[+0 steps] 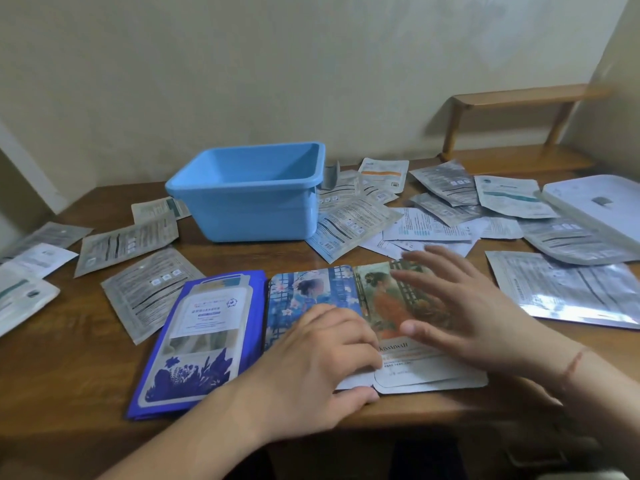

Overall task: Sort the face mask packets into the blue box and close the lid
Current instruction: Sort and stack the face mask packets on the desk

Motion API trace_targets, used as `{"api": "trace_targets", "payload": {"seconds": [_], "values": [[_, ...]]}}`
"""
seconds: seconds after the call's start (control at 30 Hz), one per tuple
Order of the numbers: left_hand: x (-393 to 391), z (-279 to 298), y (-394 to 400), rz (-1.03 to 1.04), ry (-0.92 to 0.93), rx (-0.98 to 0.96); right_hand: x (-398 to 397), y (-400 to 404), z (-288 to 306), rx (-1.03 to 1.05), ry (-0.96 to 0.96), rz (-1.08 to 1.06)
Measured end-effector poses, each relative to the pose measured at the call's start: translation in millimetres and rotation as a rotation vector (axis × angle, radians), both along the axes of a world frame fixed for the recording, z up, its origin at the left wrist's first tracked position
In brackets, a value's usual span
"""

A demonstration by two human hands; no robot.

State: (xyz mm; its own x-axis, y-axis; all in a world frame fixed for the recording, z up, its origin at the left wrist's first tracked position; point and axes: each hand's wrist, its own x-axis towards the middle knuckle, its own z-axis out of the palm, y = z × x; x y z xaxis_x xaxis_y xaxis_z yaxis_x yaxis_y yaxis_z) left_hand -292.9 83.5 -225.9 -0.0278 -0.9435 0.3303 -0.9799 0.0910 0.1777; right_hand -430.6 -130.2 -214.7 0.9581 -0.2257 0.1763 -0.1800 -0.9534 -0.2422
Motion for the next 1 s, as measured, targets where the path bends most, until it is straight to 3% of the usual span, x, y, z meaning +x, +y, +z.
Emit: {"api": "trace_targets", "payload": {"seconds": [0.13, 0.63, 0.77, 0.87, 1.0], "values": [[0.0, 0.2, 0.9, -0.01, -0.004, 0.016, 4.9, 8.6, -7.0, -0.018, 0.152, 0.067], [-0.6, -1.9, 3.4, -0.011, -0.006, 0.048, -2.9, 21.5, -19.9, -0.036, 0.16, 0.055], [-4.2, 2.5, 12.0, -0.003, -0.098, 0.047, -2.9, 21.2, -17.4, -0.064, 0.169, 0.072], [2.6, 17.1, 35.2, 0.071, -0.16, -0.031, 0.2, 22.5, -5.2, 0.012, 0.075, 0.087], [51.4, 39.6, 86.4, 0.376, -0.029, -0.105, 26.8, 42.1, 14.3, 0.095, -0.193, 0.122]]}}
